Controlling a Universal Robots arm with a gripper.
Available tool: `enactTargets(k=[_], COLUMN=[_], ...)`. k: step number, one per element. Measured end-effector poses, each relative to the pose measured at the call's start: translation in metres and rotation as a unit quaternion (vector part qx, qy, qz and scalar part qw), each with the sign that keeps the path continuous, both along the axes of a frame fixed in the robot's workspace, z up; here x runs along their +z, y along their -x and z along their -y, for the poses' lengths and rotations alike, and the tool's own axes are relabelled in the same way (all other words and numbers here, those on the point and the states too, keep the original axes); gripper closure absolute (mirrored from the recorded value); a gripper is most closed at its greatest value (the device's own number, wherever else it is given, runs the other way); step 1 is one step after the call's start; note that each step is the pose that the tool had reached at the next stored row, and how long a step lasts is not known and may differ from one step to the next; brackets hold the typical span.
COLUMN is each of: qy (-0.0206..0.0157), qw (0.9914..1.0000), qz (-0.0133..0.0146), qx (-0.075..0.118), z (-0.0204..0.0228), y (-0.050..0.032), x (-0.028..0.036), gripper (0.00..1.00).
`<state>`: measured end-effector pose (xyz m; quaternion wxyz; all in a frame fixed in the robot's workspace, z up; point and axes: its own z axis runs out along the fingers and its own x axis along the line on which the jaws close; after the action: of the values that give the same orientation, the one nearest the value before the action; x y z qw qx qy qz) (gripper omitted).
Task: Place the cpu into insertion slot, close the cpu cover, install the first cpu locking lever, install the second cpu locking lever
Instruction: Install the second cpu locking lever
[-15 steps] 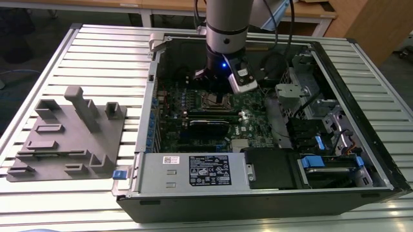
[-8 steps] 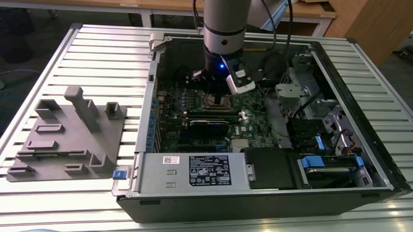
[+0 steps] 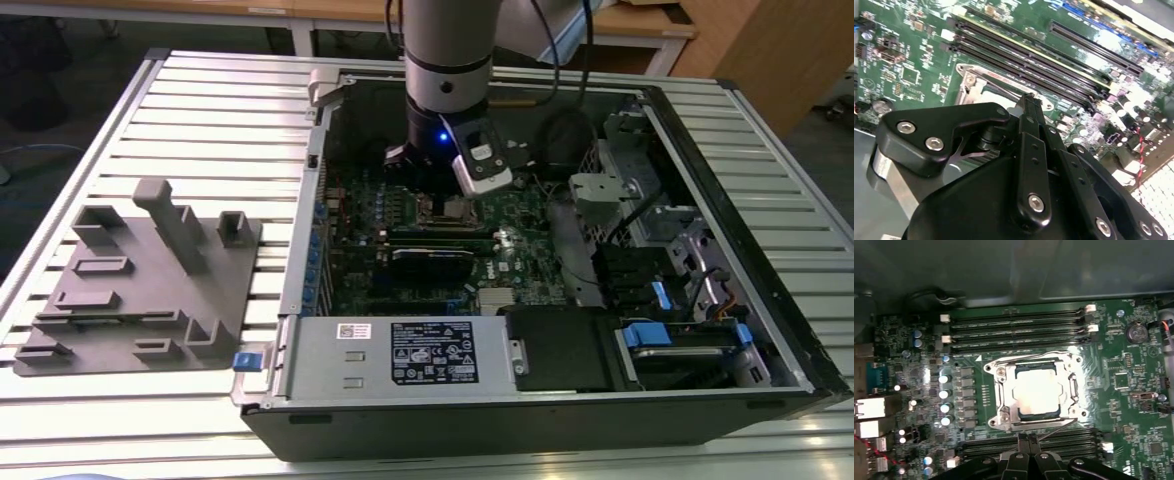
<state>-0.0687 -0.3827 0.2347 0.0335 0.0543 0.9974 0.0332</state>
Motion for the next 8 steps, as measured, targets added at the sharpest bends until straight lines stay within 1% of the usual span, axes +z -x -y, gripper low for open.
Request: enactTargets(k=[3, 8], qy=[0.0, 0.0], qw=[1.0, 1.0], qz=[0.0, 0.0], qx=[0.0, 0.0], z=[0.0, 0.0], y=[0.0042, 0.0086], x=[-0.0001, -0.0002], gripper=[0.89, 0.89])
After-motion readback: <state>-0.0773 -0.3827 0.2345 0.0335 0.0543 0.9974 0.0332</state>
